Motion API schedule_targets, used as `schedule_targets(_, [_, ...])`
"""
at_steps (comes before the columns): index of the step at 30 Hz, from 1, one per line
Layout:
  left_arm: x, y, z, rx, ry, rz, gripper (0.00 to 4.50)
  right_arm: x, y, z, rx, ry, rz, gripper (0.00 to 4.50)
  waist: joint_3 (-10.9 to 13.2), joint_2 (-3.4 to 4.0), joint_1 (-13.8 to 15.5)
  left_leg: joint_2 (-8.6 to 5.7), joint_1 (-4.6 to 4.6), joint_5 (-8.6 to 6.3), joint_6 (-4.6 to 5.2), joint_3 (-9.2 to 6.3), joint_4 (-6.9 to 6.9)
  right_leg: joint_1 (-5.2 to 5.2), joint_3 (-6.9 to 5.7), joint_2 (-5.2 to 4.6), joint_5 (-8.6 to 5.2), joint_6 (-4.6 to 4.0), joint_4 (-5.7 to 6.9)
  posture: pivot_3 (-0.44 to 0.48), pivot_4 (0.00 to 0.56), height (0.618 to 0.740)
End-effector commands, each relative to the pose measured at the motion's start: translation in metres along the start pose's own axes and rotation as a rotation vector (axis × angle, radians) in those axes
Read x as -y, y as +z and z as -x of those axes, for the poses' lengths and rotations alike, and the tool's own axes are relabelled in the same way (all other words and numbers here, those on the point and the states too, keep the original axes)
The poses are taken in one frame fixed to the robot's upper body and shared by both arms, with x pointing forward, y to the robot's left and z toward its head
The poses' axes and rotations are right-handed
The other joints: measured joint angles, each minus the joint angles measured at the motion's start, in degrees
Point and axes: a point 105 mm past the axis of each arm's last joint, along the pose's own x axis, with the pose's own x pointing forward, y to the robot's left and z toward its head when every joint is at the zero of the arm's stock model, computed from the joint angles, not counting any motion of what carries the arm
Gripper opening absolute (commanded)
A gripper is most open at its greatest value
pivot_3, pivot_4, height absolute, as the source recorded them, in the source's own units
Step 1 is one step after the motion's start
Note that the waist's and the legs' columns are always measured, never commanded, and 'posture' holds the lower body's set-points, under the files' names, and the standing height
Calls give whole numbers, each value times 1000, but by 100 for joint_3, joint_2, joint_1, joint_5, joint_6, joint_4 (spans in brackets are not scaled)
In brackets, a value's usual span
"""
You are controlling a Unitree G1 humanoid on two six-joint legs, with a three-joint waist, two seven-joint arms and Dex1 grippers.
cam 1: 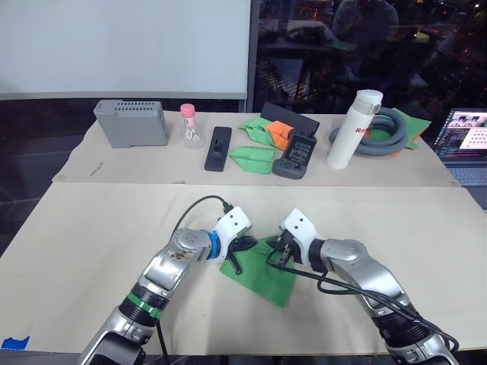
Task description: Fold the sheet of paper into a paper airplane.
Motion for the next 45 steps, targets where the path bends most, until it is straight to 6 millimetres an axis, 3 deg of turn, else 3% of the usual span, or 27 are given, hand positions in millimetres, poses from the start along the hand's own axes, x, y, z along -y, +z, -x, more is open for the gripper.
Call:
schedule_targets(1, [4, -13, -1, -48, -7, 41, 26, -3, 8, -5, 32, -3, 16, 0, 0, 0, -4, 0, 0, 2, -3, 0, 0, 0, 0, 0, 0, 0, 0, 0, 150, 740])
schedule_targets(6, [-3, -11, 3, -36, 27, 51, 26, -9, 4, -12, 27, 3, 9, 0, 0, 0, -20, 0, 1, 7, -12, 0, 0, 0, 0, 0, 0, 0, 0, 0, 150, 740])
schedule_targets(9, [-3, -12, 5, -38, 26, 59, 26, -1, 5, -13, 29, -48, -12, 0, 0, 0, -31, 0, 2, 9, -16, 0, 0, 0, 0, 0, 0, 0, 2, 0, 150, 740])
schedule_targets(15, [-3, -15, 4, -48, 30, 59, 26, 31, -10, 10, 4, -173, -48, 0, 0, 0, 7, -2, 3, 15, -26, -1, 1, 3, 1, -3, 0, 0, 1, 0, 150, 740])
schedule_targets(20, [-4, -14, 3, -46, 34, 61, 26, 40, -28, 25, -48, -195, -36, 0, 0, 0, 27, -3, 3, 13, -23, 0, 0, 4, 2, -4, 0, 0, 0, 0, 150, 740])
schedule_targets(23, [-5, -12, 2, -35, 34, 66, 26, 43, -15, 24, 15, -207, -9, 0, 0, 0, 27, -2, 5, 0, 0, 0, 0, 5, 3, -3, 0, 0, 0, 0, 150, 740])
schedule_targets(25, [-4, -13, 2, -37, 27, 64, 26, 45, 18, 24, 169, -212, 27, 0, 0, 0, 24, -2, 4, -3, 5, 0, 0, 4, 3, -3, 0, 0, 1, 0, 150, 740])
schedule_targets(28, [-3, -13, 2, -38, 22, 64, 26, 35, 41, 24, 261, -153, 46, 0, 0, 1, 17, -1, 3, 0, 0, 0, 0, 0, 5, -2, 0, 0, 3, 0, 150, 740])
schedule_targets(34, [-7, -15, 3, -37, 57, 64, 26, 7, 15, 11, 138, -22, 59, 0, 0, 1, 34, -2, 3, 2, -3, -2, 0, 2, 1, -3, 0, 0, 0, 0, 150, 740])
schedule_targets(39, [-15, -16, 10, -33, 112, 70, 26, -3, 3, 4, 109, 8, 33, 0, 0, 1, 22, -2, 3, 0, 0, 1, 0, 2, 4, -3, 0, 0, 1, 0, 150, 740])
schedule_targets(45, [-23, -38, 30, -84, 157, 91, 26, -4, -10, -4, 33, 39, 55, 0, 0, 1, -78, 6, 13, 1, -2, 0, -8, 1, 4, 1, 0, -1, 7, 0, 150, 740])
